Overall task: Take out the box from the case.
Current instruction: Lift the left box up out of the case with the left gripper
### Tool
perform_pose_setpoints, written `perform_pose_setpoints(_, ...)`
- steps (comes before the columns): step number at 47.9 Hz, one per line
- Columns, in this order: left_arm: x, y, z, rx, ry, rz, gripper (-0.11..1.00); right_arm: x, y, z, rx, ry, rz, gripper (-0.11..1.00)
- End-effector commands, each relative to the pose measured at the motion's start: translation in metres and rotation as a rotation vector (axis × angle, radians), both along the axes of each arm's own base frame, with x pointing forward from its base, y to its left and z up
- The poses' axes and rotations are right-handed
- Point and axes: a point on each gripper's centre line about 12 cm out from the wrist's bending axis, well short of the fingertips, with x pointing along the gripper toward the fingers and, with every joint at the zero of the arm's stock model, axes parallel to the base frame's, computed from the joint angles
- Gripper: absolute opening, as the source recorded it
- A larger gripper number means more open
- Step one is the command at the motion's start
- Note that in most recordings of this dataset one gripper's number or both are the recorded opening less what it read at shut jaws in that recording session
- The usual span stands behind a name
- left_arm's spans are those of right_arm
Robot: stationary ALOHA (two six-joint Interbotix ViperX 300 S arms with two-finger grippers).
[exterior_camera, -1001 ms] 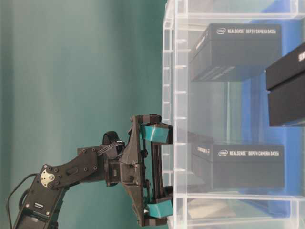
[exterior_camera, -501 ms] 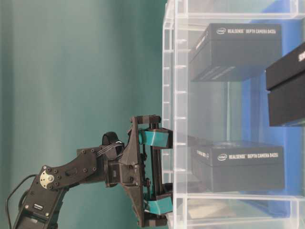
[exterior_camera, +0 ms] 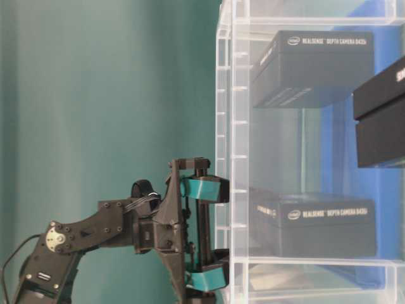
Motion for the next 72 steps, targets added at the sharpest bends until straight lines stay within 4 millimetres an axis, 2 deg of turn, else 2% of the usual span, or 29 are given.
perform_pose_setpoints(1, 0.004, -0.006, 0.038, 0.013, -0.082, -0.013, 0.6, 0.0, 0.001, 0.007, -0.019, -0.028, 0.006, 0.94)
perform_pose_setpoints(12, 0.01, -0.007, 0.068, 0.019, -0.095, -0.023, 0.6, 0.001, 0.0, 0.008, -0.021, -0.028, 0.006, 0.94)
perform_pose_setpoints(19, 0.011, -0.007, 0.093, 0.026, -0.117, -0.021, 0.6, 0.001, 0.0, 0.008, -0.021, -0.028, 0.006, 0.94)
perform_pose_setpoints(33, -0.001, -0.01, 0.153, 0.037, -0.159, -0.012, 0.61, 0.001, 0.0, 0.008, -0.025, -0.026, 0.006, 0.94)
perform_pose_setpoints(49, -0.014, -0.015, 0.205, 0.045, -0.195, -0.011, 0.6, 0.0, -0.001, 0.008, -0.028, -0.026, 0.006, 0.94)
perform_pose_setpoints(62, -0.018, -0.02, 0.229, 0.043, -0.197, -0.013, 0.6, 0.0, -0.001, 0.007, -0.028, -0.022, 0.006, 0.94)
perform_pose_setpoints(72, -0.02, -0.02, 0.234, 0.047, -0.18, -0.017, 0.61, 0.0, -0.001, 0.008, -0.029, -0.024, 0.006, 0.94)
